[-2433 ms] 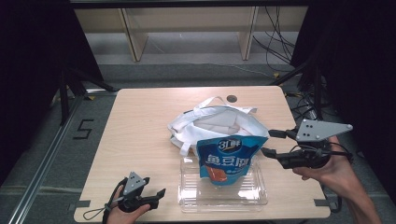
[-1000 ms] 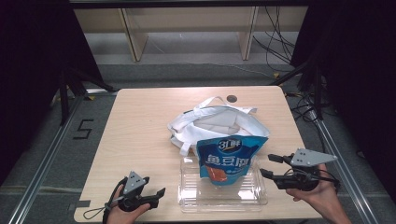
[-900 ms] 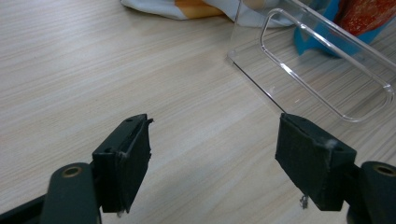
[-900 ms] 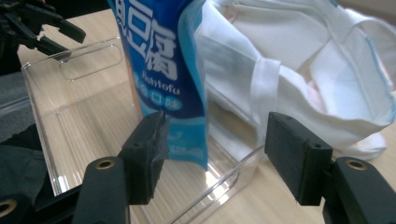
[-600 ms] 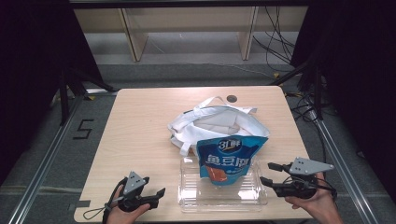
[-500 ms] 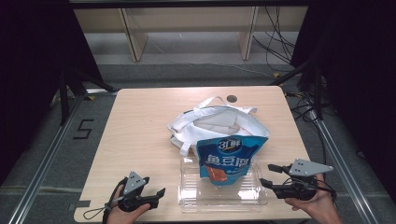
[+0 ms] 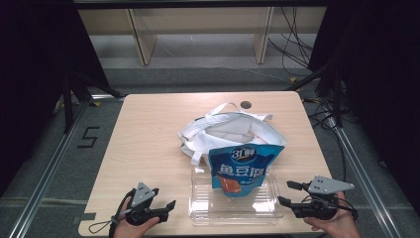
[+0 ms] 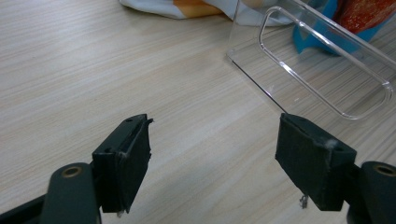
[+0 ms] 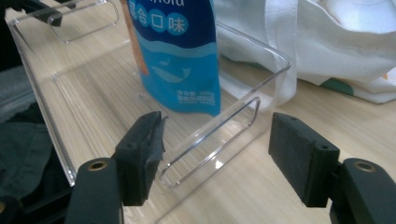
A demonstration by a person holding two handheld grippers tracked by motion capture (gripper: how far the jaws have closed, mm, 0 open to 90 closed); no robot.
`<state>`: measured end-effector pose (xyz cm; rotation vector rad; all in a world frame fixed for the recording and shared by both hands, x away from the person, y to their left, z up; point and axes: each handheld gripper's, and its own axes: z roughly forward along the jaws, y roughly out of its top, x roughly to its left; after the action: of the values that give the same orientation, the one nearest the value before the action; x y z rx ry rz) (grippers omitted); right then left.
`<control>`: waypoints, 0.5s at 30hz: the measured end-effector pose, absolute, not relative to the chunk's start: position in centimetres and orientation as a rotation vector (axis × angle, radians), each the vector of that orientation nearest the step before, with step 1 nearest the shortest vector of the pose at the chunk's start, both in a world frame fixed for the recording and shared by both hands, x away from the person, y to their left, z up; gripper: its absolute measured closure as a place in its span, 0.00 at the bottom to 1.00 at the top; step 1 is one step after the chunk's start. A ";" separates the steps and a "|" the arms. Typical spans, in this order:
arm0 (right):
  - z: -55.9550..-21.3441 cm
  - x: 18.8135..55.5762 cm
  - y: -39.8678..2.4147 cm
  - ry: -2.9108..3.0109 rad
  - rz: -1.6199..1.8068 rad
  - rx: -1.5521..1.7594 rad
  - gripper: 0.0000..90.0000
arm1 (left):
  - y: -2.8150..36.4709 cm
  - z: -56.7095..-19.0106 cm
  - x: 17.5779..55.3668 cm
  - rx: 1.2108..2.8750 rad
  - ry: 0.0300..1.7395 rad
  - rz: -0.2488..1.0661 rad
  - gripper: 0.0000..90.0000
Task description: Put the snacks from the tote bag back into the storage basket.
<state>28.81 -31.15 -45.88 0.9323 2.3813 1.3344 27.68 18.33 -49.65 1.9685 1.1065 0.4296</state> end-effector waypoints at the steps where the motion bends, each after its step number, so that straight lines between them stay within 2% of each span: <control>1: -46.0 28.8 -31.2 2.377 1.346 0.930 0.39 | 18.3 -49.7 27.7 1.964 1.103 0.429 0.28; 15: -45.6 26.2 -32.9 2.311 1.378 0.967 0.39 | 18.2 -49.7 27.6 1.946 1.108 0.421 0.28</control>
<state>26.19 -32.86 -45.65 0.9667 2.3108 1.3777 27.58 18.17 -49.69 1.9460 1.1076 0.4206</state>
